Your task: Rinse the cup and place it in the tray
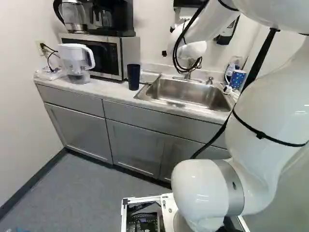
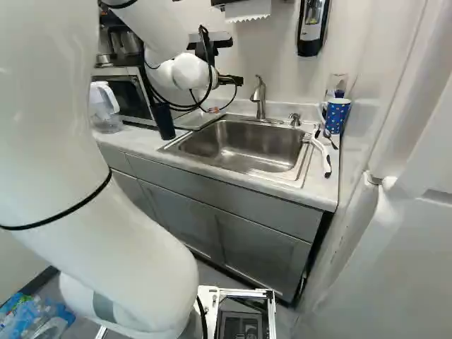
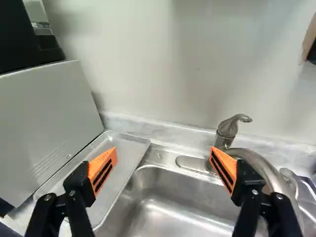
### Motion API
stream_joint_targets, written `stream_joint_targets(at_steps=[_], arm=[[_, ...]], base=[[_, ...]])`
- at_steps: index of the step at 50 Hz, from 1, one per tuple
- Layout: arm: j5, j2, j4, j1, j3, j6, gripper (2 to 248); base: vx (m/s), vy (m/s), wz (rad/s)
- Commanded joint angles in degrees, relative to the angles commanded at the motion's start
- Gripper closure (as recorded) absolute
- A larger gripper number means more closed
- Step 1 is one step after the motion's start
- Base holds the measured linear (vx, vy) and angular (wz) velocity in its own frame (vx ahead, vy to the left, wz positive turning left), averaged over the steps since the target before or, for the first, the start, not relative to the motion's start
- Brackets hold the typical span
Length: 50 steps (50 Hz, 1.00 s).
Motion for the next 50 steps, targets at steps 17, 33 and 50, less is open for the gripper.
stream_joint_targets(at_steps=[17, 33, 50], arm=[[0.0, -2.06, 0.0, -0.8, -2.08, 0.0, 3], [0.0, -3.91, 0.0, -1.64, -3.98, 0.0, 3], [0.0, -5.72, 0.0, -2.54, -5.88, 0.0, 3]], base=[[0.0, 0.0, 0.0], [0.0, 0.0, 0.0], [0.0, 0.0, 0.0]])
